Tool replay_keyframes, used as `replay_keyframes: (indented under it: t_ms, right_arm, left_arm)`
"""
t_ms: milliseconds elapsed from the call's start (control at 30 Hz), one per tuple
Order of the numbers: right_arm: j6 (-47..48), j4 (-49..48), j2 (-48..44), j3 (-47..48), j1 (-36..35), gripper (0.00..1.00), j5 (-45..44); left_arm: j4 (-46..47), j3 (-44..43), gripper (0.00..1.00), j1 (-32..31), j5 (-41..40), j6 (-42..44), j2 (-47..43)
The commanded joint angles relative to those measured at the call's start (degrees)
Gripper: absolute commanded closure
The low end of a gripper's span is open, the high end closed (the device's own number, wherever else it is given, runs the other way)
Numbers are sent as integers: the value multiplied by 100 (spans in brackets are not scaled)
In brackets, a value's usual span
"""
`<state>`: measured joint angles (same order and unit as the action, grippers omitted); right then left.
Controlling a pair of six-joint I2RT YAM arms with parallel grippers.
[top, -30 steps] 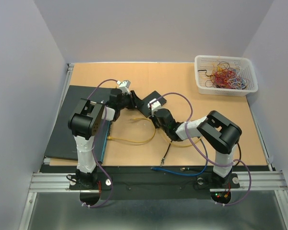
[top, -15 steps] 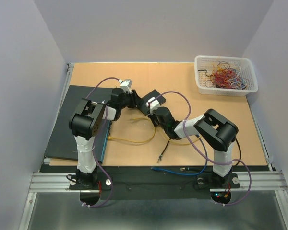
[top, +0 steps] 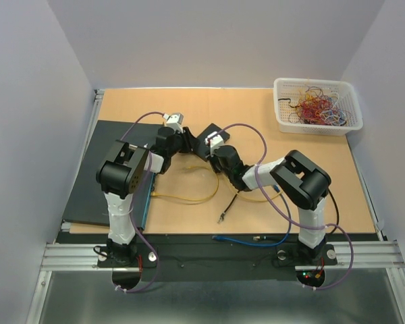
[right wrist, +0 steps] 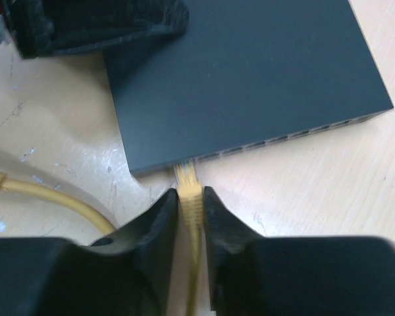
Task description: Insert the plug into the switch port
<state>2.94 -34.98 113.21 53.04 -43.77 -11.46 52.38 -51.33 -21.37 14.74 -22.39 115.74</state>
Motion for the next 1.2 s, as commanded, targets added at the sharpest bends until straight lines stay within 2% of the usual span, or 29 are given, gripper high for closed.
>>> replay_keyframes:
  t_ms: [0,67,100,233,333,433,633,700,767,833,900,933,1033,1133,1167]
  right_arm:
    - [-276,-70,80,-73,-114,64,637]
    - [-285,-70,-79,-327,-114,58,610]
    - [-433,-44,-228,-407,-114,50,636]
    - [-628,140,-596,-697,-132,39,724]
    - [-847,185,-1096,-1066,-132,35,672]
    - [-1084,395,-1511,-1216,-132,31,146]
    - [-1700,1511,-2381,-944,-132,22,-751]
    - [-1823,1758,-2567,-865,-123,18,-979]
    - [-1902,2091,-2830,-874,-132,9,-1278]
    - [-1981,2389,-3057,-900,-132,5,-1655]
    - [-2148,2644,-3216,-944,-123,5,-1902]
    - [-2218,2733,-3383,-953,-114,5,-1947]
    - [-2350,2926,-3830,-1093,-114,5,-2105]
    - [-2421,2997,-4165,-1269,-114,4,-2237]
    - [-2430,3006,-4332,-1348,-114,4,-2272]
  left_arm:
    - [-1248,291,53,-344,1962,-670,-174]
    - [-1502,168,53,-158,1936,-574,-253]
    - [-1581,11,53,-1,1953,-469,-271]
    - [-2212,-587,53,466,1953,-301,-315]
    - [-2740,-1167,53,703,1840,-47,-377]
    - [-3241,-1642,52,748,1611,208,-552]
    - [-3120,-1363,50,678,1032,156,-1404]
    - [-3146,-1064,48,546,672,182,-1904]
    - [-3269,-818,47,362,355,209,-2535]
    - [-3435,-397,47,-110,-206,235,-2976]
    - [-3515,94,48,-533,-942,174,-3618]
    - [-3559,271,49,-1031,-1138,69,-3820]
    - [-3629,1009,55,-1789,-1648,-316,-4559]
    - [-3779,1651,55,-2248,-1913,-625,-5174]
    - [-3814,1783,55,-2589,-1957,-817,-5385]
